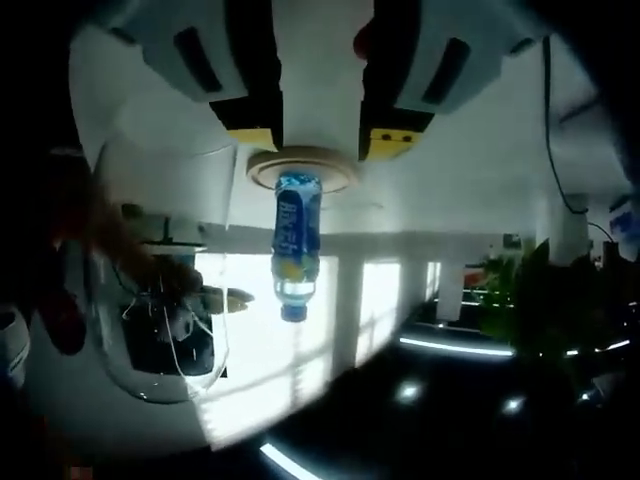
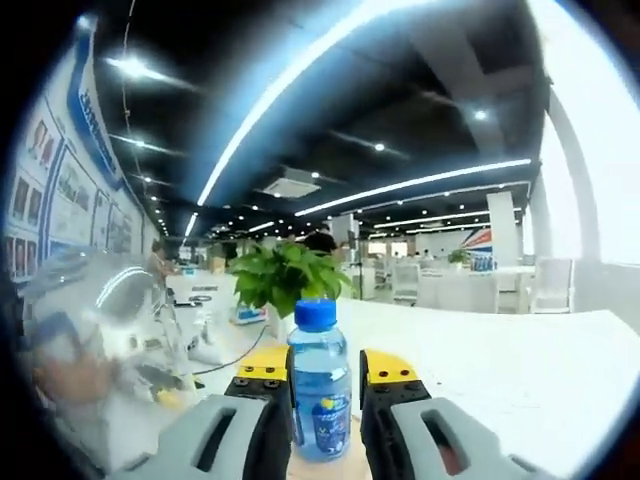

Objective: Open the cover put in the Mizone put the cover back on

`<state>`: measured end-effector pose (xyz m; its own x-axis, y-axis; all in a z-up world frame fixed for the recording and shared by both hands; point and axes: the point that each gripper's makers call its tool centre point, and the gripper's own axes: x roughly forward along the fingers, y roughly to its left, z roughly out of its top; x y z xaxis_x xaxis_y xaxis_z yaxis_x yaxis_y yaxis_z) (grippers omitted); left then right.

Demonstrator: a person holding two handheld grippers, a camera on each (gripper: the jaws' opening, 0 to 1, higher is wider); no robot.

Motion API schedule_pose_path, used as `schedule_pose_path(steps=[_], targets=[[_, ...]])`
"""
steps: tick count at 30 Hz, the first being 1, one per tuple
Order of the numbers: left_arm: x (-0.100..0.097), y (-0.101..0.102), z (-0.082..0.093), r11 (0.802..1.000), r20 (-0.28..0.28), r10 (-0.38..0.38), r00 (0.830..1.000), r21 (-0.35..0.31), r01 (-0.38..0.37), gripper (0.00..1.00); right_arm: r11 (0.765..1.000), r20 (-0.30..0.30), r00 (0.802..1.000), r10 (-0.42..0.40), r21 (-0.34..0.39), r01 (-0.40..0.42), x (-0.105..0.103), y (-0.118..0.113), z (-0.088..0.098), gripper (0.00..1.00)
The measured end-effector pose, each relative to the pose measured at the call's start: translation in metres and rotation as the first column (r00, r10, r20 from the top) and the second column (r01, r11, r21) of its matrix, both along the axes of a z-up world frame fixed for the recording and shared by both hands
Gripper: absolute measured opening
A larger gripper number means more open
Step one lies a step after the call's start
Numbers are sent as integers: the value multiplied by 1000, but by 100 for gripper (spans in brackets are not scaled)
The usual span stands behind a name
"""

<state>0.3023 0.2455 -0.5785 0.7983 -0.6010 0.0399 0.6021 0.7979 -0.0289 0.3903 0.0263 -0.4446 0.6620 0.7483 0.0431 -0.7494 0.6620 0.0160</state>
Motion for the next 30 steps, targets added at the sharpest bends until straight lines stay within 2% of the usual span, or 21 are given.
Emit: schedule_pose_path(steps=[6, 12, 14, 17, 25, 29, 30], targets=[[1, 0, -1, 1000, 3, 7, 1000, 13, -7, 23, 998, 21, 998, -61, -34, 62, -15, -24, -18, 18], [-2, -6, -1, 1000, -5, -6, 1000, 12, 6, 22, 989, 83, 993, -84, -112, 94, -39, -35, -37, 19], [-6, -14, -2, 1000, -5, -7, 1000, 27, 7, 21, 985, 99, 992, -75, -147, 89, -48, -37, -45, 20], [-13, -26, -2, 999, -2, -12, 1000, 47, 12, 21, 985, 102, 990, -93, -137, 107, -57, -48, -55, 20], [-4, -10, -9, 998, -22, 1, 1000, 61, 0, 20, 987, 57, 994, -97, -122, 104, -69, -68, -94, 22], [0, -3, -10, 999, -29, 14, 999, 50, -12, 20, 988, 58, 994, -97, -115, 103, -74, -73, -109, 23], [0, -1, -10, 999, -28, 15, 999, 49, -13, 20, 986, 87, 992, -96, -131, 107, -74, -74, -112, 23]])
